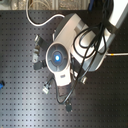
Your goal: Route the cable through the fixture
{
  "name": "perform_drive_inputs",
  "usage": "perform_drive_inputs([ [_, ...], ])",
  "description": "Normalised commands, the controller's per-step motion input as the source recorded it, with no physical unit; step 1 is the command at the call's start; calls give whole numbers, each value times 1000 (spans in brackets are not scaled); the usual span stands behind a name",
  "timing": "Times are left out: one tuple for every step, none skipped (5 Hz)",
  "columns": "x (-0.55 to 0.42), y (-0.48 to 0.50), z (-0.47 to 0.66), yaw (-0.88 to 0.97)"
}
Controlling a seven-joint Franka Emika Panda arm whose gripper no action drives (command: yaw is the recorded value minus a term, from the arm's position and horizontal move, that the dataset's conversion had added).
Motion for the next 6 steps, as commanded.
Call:
perform_drive_inputs([
  [-6,47,231,200],
  [1,15,221,457],
  [3,1,182,483],
  [1,-192,191,0],
  [2,-140,418,-191],
  [-40,-85,587,-180],
])
